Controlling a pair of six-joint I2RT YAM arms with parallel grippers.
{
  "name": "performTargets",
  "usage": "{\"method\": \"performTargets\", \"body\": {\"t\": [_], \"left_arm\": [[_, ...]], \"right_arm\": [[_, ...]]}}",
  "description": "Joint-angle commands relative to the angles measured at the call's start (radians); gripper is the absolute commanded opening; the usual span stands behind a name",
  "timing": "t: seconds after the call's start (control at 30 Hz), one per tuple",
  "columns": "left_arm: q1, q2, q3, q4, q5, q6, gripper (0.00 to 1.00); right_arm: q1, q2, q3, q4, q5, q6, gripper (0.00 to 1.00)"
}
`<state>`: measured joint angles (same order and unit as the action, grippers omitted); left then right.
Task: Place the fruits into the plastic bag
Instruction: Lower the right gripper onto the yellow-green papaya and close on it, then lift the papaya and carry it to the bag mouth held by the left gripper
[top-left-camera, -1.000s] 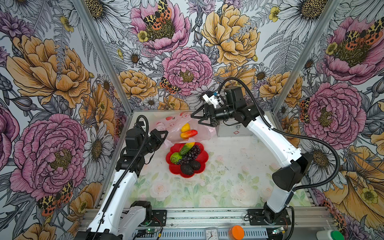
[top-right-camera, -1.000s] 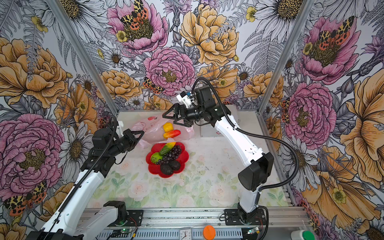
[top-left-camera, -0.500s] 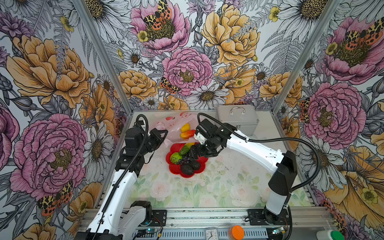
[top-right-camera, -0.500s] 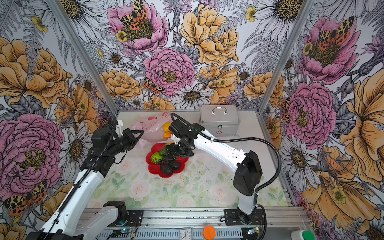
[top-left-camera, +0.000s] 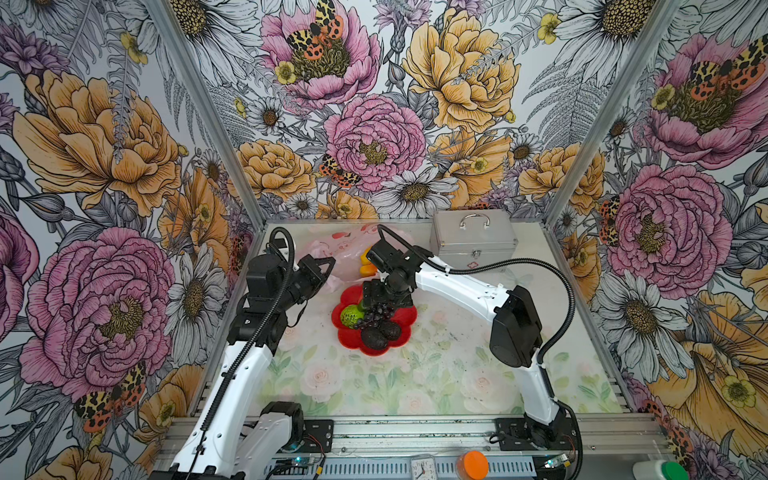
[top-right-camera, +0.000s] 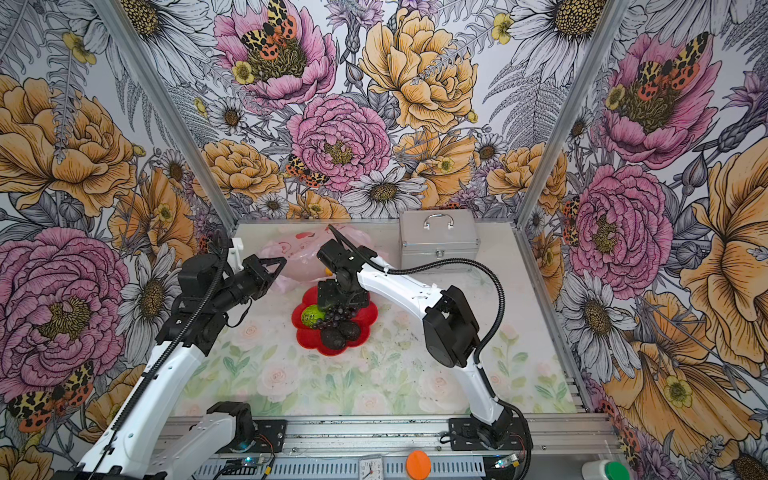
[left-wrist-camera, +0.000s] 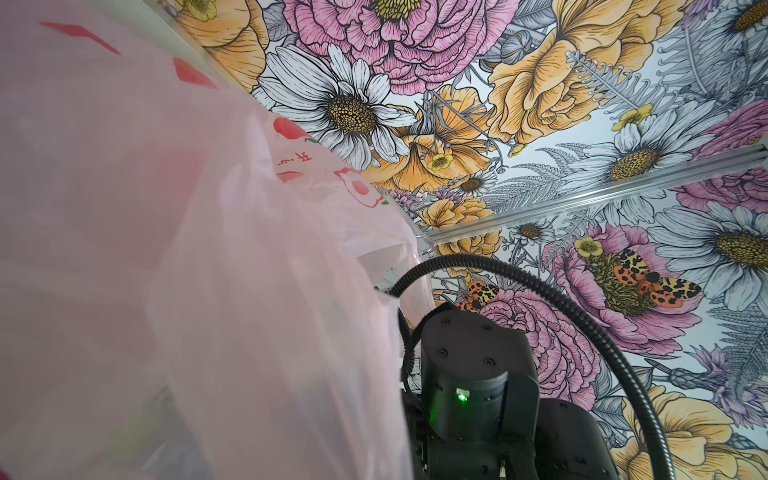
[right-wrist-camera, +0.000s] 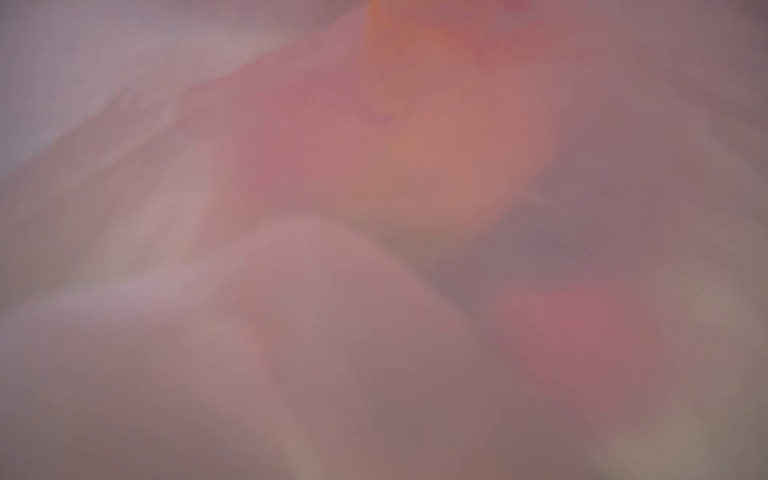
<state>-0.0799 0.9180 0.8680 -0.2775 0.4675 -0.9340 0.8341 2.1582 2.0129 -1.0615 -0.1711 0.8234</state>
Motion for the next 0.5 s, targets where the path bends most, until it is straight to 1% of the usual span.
{"method": "performTargets", "body": {"t": [0.0, 0.2, 0.4, 0.43, 0.47], "left_arm": [[0.008, -0.012, 0.024, -0.012, -0.005, 0.029, 0.00], [-0.004, -0.010, 0.037, -0.028, -0.009, 0.052, 0.00], [-0.016, -0.016, 0.046, -0.059, -0.021, 0.078, 0.00], [-0.018, -0.016, 0.045, -0.060, -0.021, 0.080, 0.00], [-0.019, -0.016, 0.043, -0.061, -0.022, 0.080, 0.00]], "right_arm": [[-0.010, 0.037, 0.074, 0.011, 0.028, 0.060, 0.95], [-0.030, 0.085, 0.101, 0.009, 0.017, 0.093, 0.95], [-0.036, 0.132, 0.131, 0.004, 0.052, 0.085, 0.95], [-0.063, 0.144, 0.146, 0.000, 0.053, 0.085, 0.95], [-0.065, 0.155, 0.160, -0.003, 0.053, 0.085, 0.95]]}}
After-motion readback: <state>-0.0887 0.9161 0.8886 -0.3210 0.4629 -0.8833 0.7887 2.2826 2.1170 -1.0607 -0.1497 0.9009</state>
